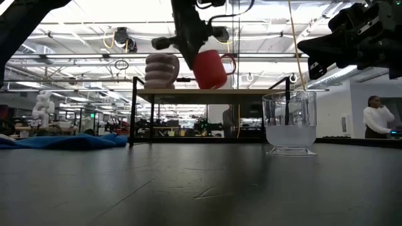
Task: Stack small to large cups/mugs on shelf
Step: Put the red mug on the shelf
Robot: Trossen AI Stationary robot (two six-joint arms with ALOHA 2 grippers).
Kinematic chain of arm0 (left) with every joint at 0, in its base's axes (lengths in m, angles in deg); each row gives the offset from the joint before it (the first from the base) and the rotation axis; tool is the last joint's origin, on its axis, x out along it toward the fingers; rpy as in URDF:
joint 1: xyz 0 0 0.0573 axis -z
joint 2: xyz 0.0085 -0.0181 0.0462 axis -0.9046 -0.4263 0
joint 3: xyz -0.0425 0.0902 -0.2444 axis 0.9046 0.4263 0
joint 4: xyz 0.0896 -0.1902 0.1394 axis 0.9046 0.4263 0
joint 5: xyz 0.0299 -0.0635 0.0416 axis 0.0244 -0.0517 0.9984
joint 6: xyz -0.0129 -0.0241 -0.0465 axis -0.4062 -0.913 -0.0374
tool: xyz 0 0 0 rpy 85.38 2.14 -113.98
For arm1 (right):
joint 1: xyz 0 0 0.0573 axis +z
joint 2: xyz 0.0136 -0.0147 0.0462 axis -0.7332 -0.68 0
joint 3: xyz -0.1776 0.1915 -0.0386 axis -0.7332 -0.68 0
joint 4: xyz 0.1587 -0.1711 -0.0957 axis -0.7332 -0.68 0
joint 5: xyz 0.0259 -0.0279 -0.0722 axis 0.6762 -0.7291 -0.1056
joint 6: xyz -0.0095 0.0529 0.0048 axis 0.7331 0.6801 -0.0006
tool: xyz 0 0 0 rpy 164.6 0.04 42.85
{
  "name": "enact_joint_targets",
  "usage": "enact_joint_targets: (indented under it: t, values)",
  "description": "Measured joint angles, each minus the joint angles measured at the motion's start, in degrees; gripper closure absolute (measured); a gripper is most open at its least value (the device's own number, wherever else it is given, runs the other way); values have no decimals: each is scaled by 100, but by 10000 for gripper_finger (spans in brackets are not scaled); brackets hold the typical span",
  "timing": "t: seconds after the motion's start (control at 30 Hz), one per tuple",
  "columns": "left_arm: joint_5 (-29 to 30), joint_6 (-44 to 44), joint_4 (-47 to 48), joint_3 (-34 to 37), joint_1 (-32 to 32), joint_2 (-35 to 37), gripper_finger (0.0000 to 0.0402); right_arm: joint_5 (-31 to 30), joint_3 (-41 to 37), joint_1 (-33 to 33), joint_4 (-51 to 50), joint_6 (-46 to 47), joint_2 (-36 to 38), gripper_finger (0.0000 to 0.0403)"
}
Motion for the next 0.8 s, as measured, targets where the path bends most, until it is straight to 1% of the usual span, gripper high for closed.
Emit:
enact_joint_targets:
  t: [0.17, 0.3, 0.43, 0.53, 0.67, 0.8]
  values:
    - [-399, -114, 56, 4, -2, 147, 396, 0, 1, 0, 28, -20, 0, 403]
    - [-413, -153, 40, 4, -13, 163, 396, -2, 0, 0, 33, -22, 0, 403]
    - [-524, -422, 111, 0, -13, 164, 396, 0, 0, 0, 33, -22, 0, 403]
    - [-460, -719, 368, 0, 77, 165, 396, 0, 0, 0, 31, -22, 0, 403]
    - [-215, -1113, 477, 0, 289, 168, 396, 0, 1, 0, 28, -22, 0, 403]
    - [-130, -1139, 530, -2, 541, 172, 396, 0, 0, 0, 28, -20, 0, 403]
